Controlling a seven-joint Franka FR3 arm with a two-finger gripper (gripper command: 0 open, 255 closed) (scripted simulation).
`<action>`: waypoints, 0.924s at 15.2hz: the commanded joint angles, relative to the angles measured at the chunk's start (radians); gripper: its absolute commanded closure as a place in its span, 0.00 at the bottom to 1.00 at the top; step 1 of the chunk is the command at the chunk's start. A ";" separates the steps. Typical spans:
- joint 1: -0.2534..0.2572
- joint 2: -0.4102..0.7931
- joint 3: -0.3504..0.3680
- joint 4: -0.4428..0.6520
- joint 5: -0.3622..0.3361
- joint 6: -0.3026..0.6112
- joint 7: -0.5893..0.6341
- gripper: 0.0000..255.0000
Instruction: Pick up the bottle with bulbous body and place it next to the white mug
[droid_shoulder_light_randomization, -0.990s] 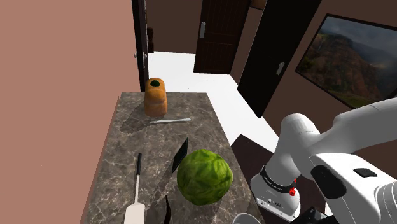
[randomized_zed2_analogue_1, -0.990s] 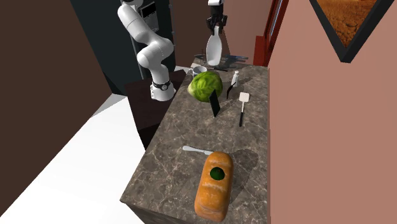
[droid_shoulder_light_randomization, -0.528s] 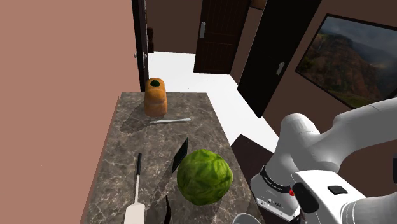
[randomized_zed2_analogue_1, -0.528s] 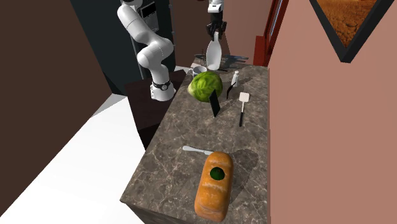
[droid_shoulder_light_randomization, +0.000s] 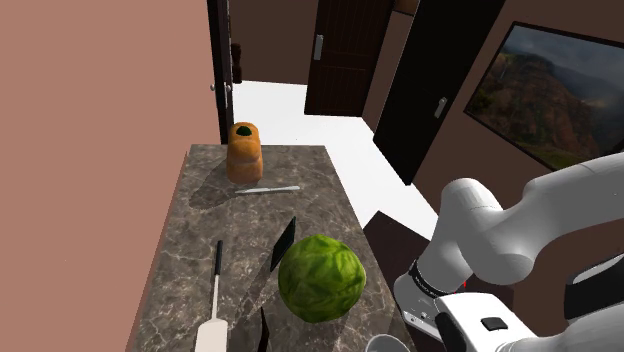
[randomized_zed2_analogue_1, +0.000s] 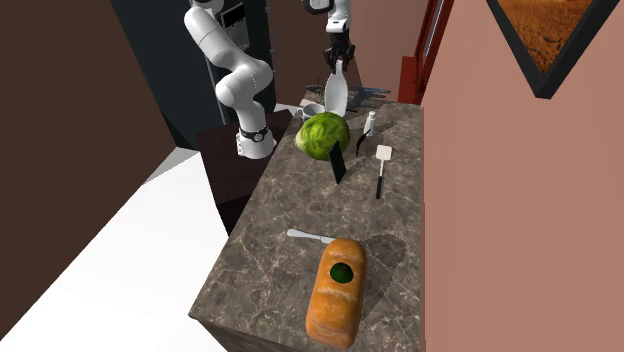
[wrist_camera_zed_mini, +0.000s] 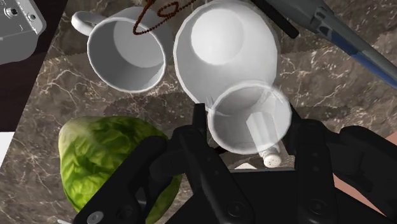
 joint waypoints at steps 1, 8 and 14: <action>-0.001 0.004 0.011 -0.013 0.007 0.019 0.000 1.00; -0.001 0.004 0.011 -0.013 0.007 0.019 0.000 1.00; -0.001 0.004 0.011 -0.013 0.007 0.019 0.000 0.00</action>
